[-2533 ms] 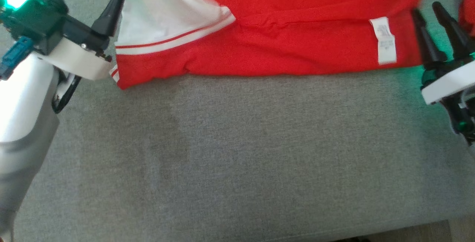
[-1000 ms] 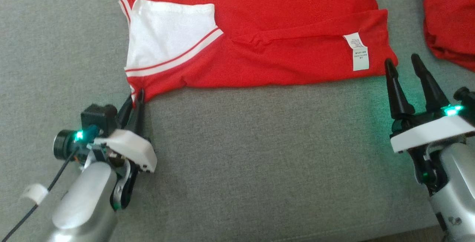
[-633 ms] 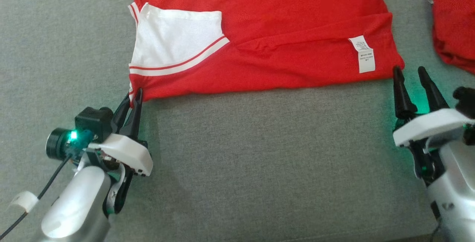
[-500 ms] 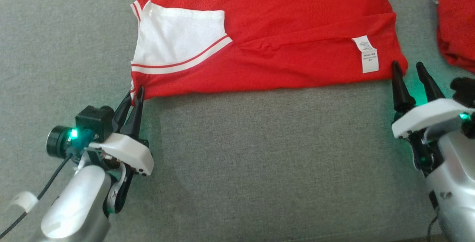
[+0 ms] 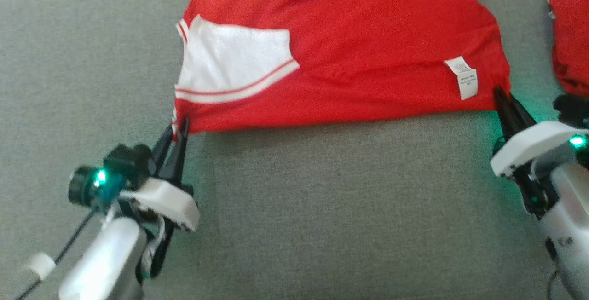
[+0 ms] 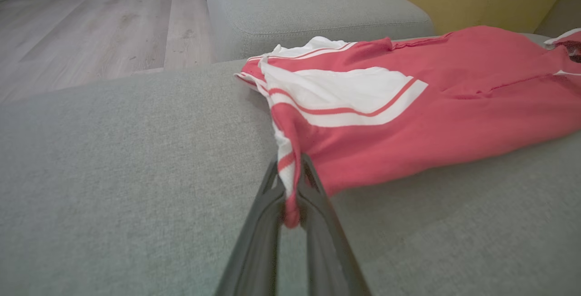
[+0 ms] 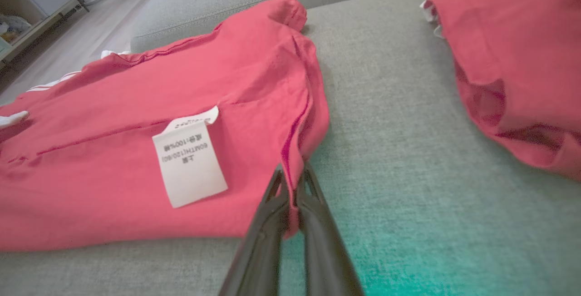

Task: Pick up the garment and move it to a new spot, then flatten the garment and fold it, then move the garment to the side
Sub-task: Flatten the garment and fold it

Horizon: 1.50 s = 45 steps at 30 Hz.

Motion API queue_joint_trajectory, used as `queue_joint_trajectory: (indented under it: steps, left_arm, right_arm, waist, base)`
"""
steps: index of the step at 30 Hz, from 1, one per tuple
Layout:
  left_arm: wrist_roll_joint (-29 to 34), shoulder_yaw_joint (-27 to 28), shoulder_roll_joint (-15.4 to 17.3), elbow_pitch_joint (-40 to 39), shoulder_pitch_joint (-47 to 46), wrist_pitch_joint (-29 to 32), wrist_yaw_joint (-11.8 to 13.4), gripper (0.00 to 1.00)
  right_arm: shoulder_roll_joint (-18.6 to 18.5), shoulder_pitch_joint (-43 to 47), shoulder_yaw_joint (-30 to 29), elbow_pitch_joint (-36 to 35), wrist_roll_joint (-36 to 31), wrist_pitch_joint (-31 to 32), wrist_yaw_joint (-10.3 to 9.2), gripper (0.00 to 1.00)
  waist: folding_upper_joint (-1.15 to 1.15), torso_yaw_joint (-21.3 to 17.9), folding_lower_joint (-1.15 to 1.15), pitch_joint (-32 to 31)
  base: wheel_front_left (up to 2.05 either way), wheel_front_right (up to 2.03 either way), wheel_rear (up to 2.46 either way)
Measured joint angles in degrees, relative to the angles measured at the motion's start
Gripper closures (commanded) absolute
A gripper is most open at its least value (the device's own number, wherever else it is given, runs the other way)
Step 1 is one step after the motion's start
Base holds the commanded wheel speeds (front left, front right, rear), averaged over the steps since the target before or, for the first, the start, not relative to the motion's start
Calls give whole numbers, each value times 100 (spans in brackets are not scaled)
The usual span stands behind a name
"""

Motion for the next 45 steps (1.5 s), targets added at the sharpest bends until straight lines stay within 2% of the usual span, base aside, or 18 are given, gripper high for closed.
queue_joint_trajectory:
  steps: [5, 11, 16, 21, 23, 24, 25, 26, 27, 34, 37, 39, 41, 45]
  left_arm:
    - [-64, -75, -42, -233, 562, -115, 59, 100]
    - [-122, -260, -10, -645, 1413, -285, 126, 100]
    - [-151, -369, 126, -955, 1969, -321, 179, 100]
    - [-290, -459, 196, -1051, 2199, -158, 174, 100]
    - [-337, -461, 180, -1047, 2189, -145, 156, 100]
    - [-359, -468, 175, -1034, 2186, -125, 148, 81]
    - [-356, -489, 174, -1007, 2178, -107, 147, 81]
    - [-356, -508, 171, -971, 2167, -81, 148, 49]
    - [-344, -527, 180, -943, 2165, -52, 144, 0]
    - [-174, -549, 382, -1182, 1951, 178, 194, 0]
    - [-80, -366, 673, -1559, 1412, 437, 136, 0]
    - [27, -281, 904, -1811, 812, 761, -33, 0]
    - [16, -189, 1026, -1946, 31, 1144, -311, 0]
    - [-274, -87, 991, -1559, -1697, 1839, -961, 0]
  right_arm:
    - [-417, 491, 157, -355, 193, -51, 0, 100]
    - [-870, 1533, 121, -975, 326, -31, 0, 100]
    - [-1046, 2346, -152, -1513, 372, 90, 0, 100]
    - [-1020, 3055, -642, -2109, 252, 365, 0, 100]
    - [-947, 3151, -858, -2262, 166, 499, 0, 69]
    - [-868, 3174, -1006, -2306, 135, 560, 0, 4]
    - [-754, 3190, -1182, -2321, 144, 703, 0, 4]
    - [-641, 3215, -1351, -2342, 122, 784, 0, 0]
    - [-576, 3254, -1460, -2404, 80, 868, 0, 0]
    - [-322, 3417, -1971, -3181, -220, 1233, 0, 0]
    - [-233, 3415, -2082, -3650, -408, 1389, 0, 0]
    - [-171, 3380, -2102, -3932, -537, 1488, 0, 0]
    - [-114, 3297, -2070, -4147, -651, 1548, 0, 0]
    - [-64, 2847, -1748, -4376, -823, 1616, 0, 0]
  waist:
    - [0, 92, -1, -268]
    - [0, 198, -1, -594]
    - [0, 251, -1, -741]
    - [0, 300, -1, -740]
    - [0, 305, -1, -715]
    - [0, 305, -1, -705]
    - [0, 302, -1, -698]
    - [0, 295, -1, -692]
    - [0, 287, -1, -684]
    - [0, 142, -1, -643]
    - [0, 71, -1, -547]
    - [0, 30, -1, -441]
    - [0, -13, -1, -291]
    - [0, -159, 1, 53]
  base:
    - [0, 0, 0]
    - [0, 0, 0]
    - [0, 0, 0]
    - [0, 0, 0]
    - [0, 0, 0]
    - [0, 0, 0]
    - [0, 0, 0]
    - [0, 0, 0]
    - [0, 0, 0]
    - [0, 0, 0]
    - [0, 0, 0]
    - [0, 0, 0]
    - [0, 0, 0]
    - [0, 0, 0]
